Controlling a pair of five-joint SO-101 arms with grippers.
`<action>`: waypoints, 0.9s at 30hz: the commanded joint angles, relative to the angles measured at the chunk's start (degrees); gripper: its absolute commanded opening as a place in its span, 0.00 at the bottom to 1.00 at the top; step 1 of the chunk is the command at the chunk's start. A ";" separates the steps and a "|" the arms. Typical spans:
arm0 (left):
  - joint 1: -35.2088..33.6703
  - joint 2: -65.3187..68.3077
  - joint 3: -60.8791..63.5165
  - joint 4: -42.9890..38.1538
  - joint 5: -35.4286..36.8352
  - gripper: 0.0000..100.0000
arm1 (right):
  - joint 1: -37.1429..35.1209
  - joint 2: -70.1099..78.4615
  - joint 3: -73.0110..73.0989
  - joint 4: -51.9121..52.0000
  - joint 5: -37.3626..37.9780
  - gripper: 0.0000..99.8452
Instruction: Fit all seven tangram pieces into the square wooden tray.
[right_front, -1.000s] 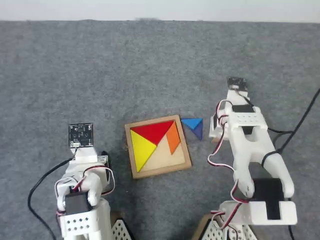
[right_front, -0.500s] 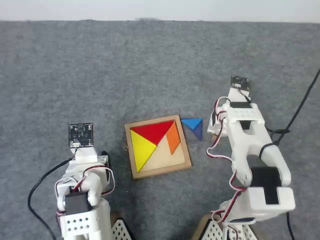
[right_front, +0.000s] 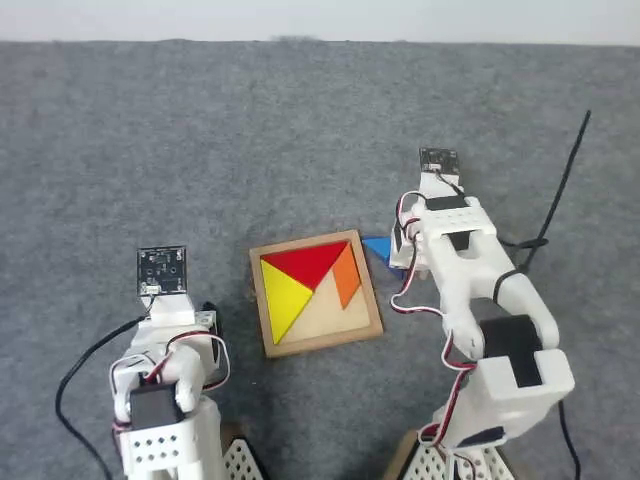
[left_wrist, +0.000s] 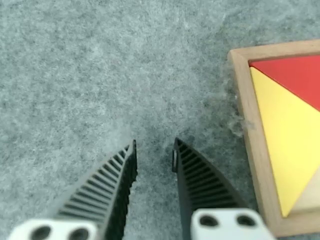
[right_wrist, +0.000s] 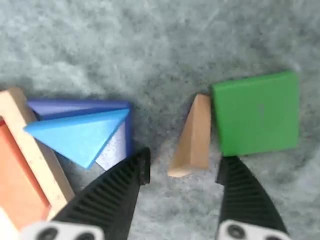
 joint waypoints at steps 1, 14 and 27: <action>-0.35 -0.79 -0.31 0.09 -0.26 0.11 | -1.01 -0.40 -2.64 0.66 1.49 0.18; -0.35 -0.79 -0.31 0.09 -0.26 0.11 | -0.92 -0.31 -6.15 0.66 3.52 0.09; -0.35 -0.79 -0.31 0.09 -0.26 0.11 | -1.45 -4.70 -5.80 4.62 3.69 0.01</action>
